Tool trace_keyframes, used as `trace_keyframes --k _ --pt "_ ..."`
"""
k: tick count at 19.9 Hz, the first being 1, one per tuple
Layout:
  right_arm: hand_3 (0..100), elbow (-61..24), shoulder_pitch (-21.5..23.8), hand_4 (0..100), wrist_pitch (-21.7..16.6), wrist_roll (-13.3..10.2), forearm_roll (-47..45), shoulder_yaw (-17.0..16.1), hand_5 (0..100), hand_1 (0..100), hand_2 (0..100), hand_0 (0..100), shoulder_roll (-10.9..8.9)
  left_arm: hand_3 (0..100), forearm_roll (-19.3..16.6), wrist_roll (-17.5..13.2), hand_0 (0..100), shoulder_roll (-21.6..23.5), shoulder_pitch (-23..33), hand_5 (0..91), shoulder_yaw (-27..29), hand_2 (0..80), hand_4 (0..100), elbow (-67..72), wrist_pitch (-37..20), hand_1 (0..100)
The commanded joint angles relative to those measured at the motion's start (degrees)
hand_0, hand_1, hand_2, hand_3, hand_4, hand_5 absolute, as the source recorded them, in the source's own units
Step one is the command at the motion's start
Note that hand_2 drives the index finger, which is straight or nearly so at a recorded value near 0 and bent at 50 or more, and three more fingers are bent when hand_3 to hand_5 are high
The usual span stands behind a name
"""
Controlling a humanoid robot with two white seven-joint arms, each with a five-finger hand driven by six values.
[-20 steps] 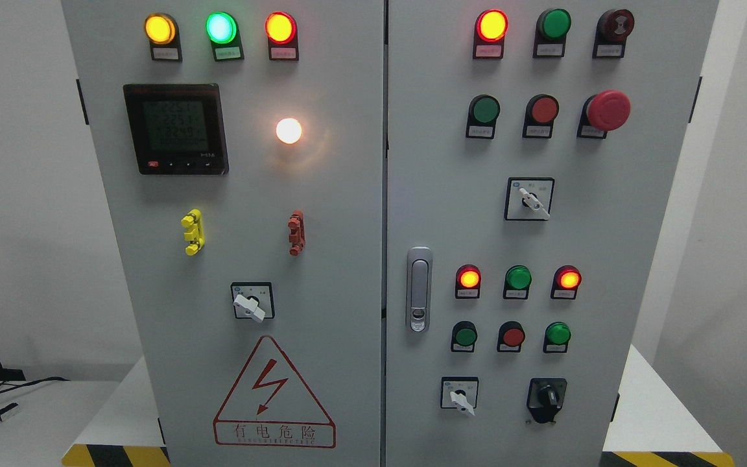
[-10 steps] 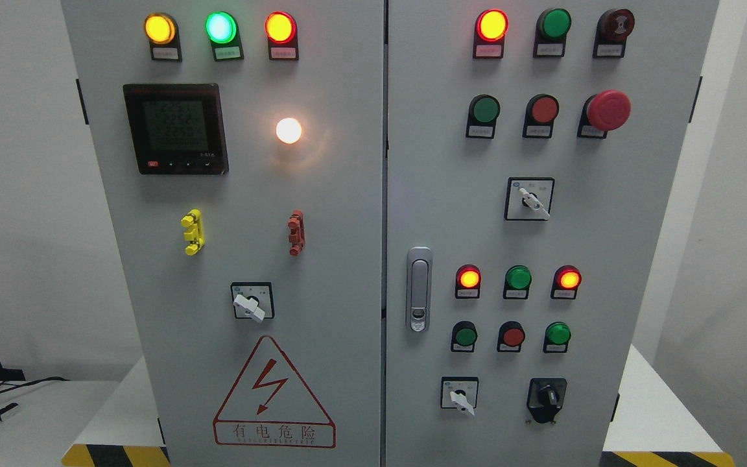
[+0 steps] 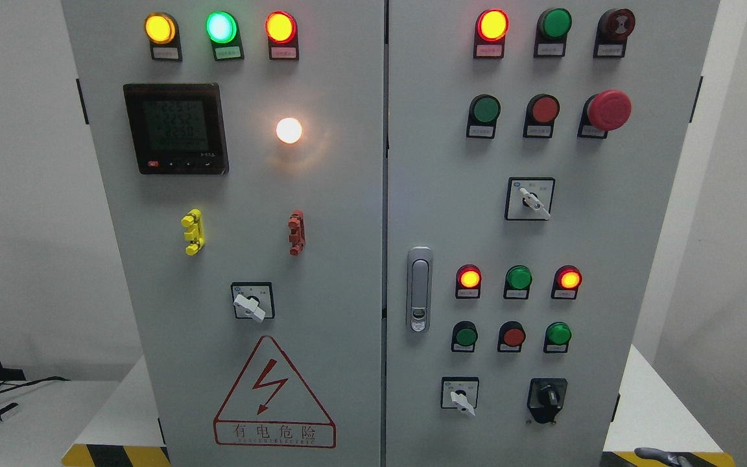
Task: Trip black knob to open circuit
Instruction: 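Raise the right hand up toward the black rotary knob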
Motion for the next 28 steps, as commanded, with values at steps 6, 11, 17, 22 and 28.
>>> trace_keyframes --k 6,11,17,22,28 --pt "100 3.30 -4.47 100 0.14 -0.24 1.71 3.85 95 74 41 26 0.50 0 -1.76 0.01 12 0.03 0.00 0.0 0.00 0.0 0 0.00 0.02 39" --pt "100 4.18 -5.79 100 0.14 -0.24 2.33 5.26 95 74 41 26 0.50 0 -1.76 0.01 12 0.03 0.00 0.0 0.00 0.0 0 0.00 0.02 39" --pt "100 4.97 -7.02 100 0.14 -0.94 2.59 5.96 95 74 41 27 0.68 0 -1.76 0.01 12 -0.06 0.00 0.0 0.00 0.0 0 0.00 0.02 39" --pt "100 5.32 -7.37 100 0.14 -0.94 3.12 6.93 95 74 41 29 0.86 0 -1.76 0.01 12 -0.06 0.00 0.0 0.00 0.0 0 0.00 0.02 39" --pt "100 6.55 -7.89 100 0.14 -0.94 3.56 7.28 95 74 42 31 1.03 0 -1.76 0.01 12 0.03 0.00 0.0 0.00 0.0 0 0.00 0.02 39"
